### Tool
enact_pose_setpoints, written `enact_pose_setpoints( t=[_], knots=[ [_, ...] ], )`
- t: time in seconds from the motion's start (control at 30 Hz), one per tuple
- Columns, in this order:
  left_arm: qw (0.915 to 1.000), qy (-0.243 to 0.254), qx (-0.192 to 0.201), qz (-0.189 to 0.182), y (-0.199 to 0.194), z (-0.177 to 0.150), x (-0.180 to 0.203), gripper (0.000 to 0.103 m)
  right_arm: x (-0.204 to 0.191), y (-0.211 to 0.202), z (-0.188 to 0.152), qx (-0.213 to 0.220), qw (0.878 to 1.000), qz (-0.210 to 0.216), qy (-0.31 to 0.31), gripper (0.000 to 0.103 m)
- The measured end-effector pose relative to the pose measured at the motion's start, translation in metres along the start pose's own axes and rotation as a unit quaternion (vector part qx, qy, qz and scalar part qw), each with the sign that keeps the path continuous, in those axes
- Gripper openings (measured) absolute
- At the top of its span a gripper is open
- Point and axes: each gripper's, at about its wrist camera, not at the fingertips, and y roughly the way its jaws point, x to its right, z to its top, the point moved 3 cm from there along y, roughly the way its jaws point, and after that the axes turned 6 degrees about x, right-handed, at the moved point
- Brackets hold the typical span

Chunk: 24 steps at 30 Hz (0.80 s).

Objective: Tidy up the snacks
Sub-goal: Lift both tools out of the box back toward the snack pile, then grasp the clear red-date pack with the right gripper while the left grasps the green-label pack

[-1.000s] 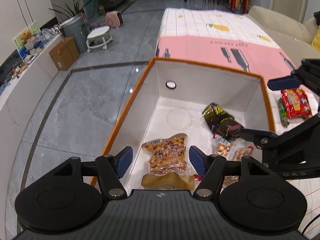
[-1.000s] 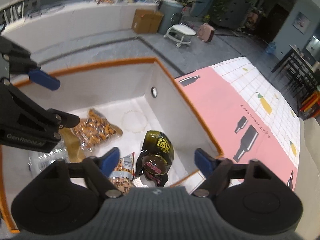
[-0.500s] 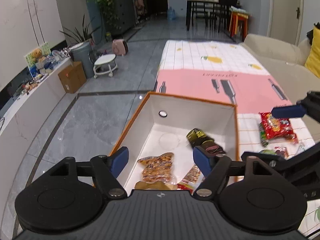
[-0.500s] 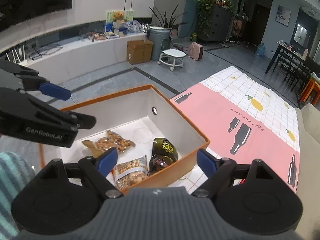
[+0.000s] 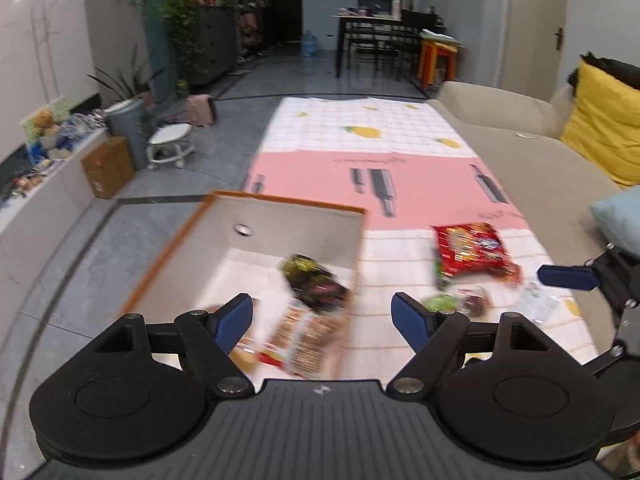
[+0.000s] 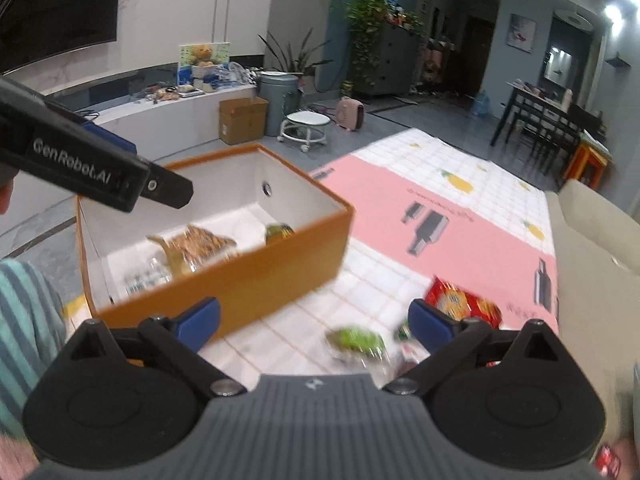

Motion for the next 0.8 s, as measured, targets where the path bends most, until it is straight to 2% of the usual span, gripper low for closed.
enact_pose_setpoints(
  t=[0.17, 0.37, 0.5, 0.6, 0.7, 0.8],
  knots=[
    [0.9997, 0.018, -0.006, -0.018, 0.009, -0.016, 0.030, 0.092, 0.018, -0.011, -0.034, -0.007, 0.999, -0.023, 0.023, 0.097],
    [0.9982, 0.029, -0.020, -0.048, 0.031, -0.037, 0.060, 0.092, 0.041, -0.006, -0.069, -0.031, 0.996, -0.054, 0.068, 0.096],
    [0.9954, 0.065, -0.022, -0.066, 0.050, -0.045, 0.081, 0.092, 0.055, 0.005, -0.083, -0.041, 0.993, -0.074, 0.080, 0.095],
    [0.9919, 0.096, -0.026, -0.079, 0.063, -0.049, 0.094, 0.092, 0.064, 0.015, -0.089, -0.049, 0.991, -0.083, 0.088, 0.085],
    [0.9879, 0.124, -0.033, -0.087, 0.076, -0.053, 0.104, 0.092, 0.069, 0.025, -0.095, -0.057, 0.991, -0.088, 0.087, 0.084],
    [0.9837, 0.152, -0.040, -0.087, 0.090, -0.056, 0.110, 0.092, 0.073, 0.037, -0.099, -0.060, 0.991, -0.089, 0.073, 0.078]
  ],
)
